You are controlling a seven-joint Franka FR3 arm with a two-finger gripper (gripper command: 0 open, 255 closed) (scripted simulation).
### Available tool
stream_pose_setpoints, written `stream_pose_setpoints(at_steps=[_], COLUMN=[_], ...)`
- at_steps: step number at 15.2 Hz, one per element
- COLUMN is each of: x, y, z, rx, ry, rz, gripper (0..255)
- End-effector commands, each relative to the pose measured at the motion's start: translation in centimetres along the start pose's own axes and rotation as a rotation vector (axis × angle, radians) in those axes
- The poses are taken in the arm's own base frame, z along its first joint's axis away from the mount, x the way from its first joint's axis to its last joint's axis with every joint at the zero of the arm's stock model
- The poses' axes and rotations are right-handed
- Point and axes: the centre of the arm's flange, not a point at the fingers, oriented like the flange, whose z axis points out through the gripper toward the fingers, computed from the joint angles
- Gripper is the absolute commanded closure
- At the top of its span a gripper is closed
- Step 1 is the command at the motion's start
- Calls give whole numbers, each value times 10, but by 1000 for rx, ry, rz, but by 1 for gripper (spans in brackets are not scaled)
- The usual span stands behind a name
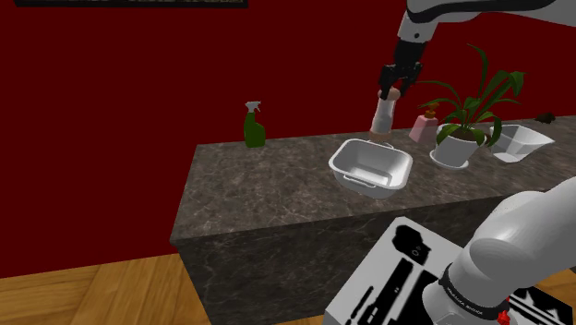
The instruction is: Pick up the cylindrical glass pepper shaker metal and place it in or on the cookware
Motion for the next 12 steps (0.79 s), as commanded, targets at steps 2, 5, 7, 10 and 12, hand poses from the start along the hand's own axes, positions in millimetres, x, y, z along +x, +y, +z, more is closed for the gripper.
stream_pose_setpoints(at_steps=[2, 5, 7, 10, 12], x=[-1, -3, -3, -5, -6], y=[0, 0, 0, 0, 0], z=[16, 31, 42, 58, 68], rx=[0, 0, 0, 0, 0], ry=[1, 1, 1, 1, 1], rz=[0, 0, 0, 0, 0], gripper=[255, 255, 255, 255, 255])
